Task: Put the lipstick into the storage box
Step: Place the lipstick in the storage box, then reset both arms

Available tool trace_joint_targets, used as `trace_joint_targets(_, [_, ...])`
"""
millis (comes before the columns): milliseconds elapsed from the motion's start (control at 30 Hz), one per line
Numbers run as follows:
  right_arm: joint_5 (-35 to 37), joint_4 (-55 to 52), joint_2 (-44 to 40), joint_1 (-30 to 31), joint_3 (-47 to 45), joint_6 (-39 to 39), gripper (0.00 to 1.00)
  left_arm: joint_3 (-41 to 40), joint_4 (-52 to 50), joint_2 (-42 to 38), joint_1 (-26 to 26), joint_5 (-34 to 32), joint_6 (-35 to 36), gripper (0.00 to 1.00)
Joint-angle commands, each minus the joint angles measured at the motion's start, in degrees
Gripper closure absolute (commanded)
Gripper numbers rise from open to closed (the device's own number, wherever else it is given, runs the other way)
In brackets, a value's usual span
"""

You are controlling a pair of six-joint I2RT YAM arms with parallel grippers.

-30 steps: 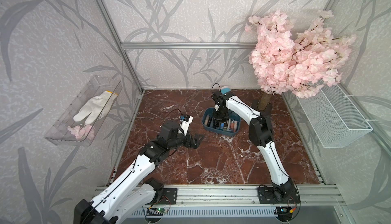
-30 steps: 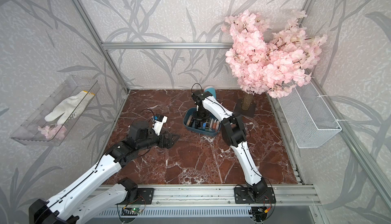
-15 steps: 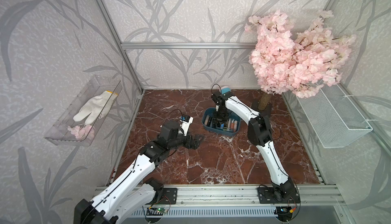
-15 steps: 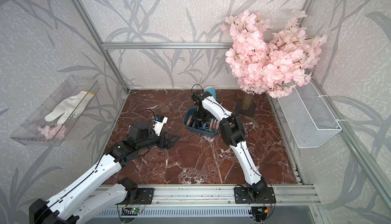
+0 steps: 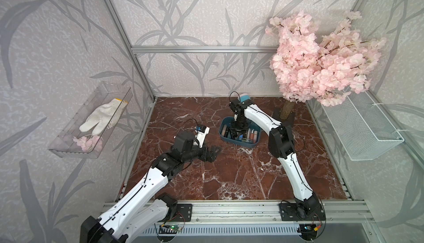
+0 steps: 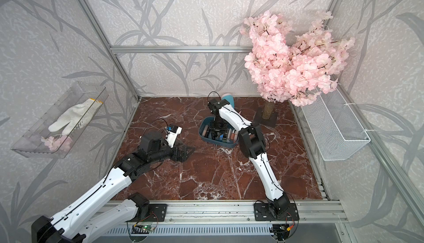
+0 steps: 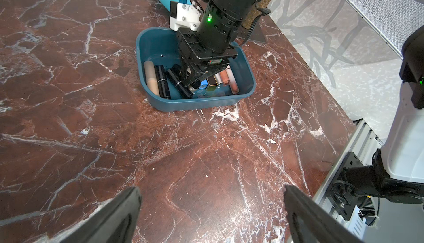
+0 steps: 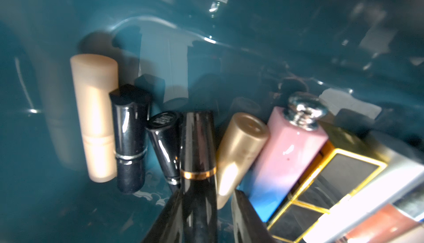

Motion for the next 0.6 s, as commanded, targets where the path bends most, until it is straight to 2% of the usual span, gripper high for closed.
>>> trace_joint_targets(0, [-1.12,-0.14,1.23,0.77,2.19,0.97,0.61,-0.45,-0.12,-0.72,0.29,0.16,0.69,0.00])
trace_joint_targets(567, [-1.56,-0.38,1.61,1.14,3.81,0.82,0.61,-0.54,-0.14,-0.99,0.38,-0.06,0.46,0.00])
